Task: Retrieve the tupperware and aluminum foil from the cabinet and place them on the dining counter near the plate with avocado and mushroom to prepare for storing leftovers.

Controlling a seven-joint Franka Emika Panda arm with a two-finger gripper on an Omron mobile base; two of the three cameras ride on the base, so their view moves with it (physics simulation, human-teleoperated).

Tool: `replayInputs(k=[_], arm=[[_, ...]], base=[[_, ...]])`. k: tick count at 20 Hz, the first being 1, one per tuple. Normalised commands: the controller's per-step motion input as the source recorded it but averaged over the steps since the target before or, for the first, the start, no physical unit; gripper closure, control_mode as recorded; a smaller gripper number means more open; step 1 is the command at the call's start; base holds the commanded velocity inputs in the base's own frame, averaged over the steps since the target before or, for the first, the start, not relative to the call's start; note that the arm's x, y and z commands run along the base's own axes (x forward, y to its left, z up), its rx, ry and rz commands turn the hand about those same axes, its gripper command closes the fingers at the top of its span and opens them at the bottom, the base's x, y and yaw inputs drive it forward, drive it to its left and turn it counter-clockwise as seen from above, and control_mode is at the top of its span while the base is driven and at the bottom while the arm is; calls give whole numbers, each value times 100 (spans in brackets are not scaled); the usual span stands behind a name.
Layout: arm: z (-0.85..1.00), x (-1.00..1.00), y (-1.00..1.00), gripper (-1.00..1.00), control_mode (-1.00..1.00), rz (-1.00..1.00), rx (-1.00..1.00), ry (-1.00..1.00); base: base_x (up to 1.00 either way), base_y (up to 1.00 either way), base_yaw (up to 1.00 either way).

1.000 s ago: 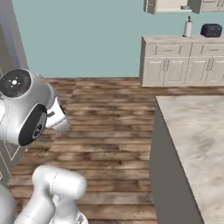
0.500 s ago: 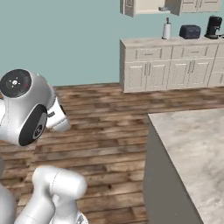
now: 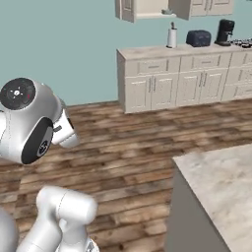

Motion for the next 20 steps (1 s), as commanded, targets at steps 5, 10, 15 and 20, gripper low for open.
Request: replayInputs(k=[5,10,15,20], arm=[[0,0,0,-100,100,0,0,0],[0,0,0,-100,100,0,0,0],[0,0,0,-100,100,0,0,0],[0,0,0,-100,100,0,0,0]], base=[[100,57,-24],[100,48,-21],[100,34,-6],[100,3,2]])
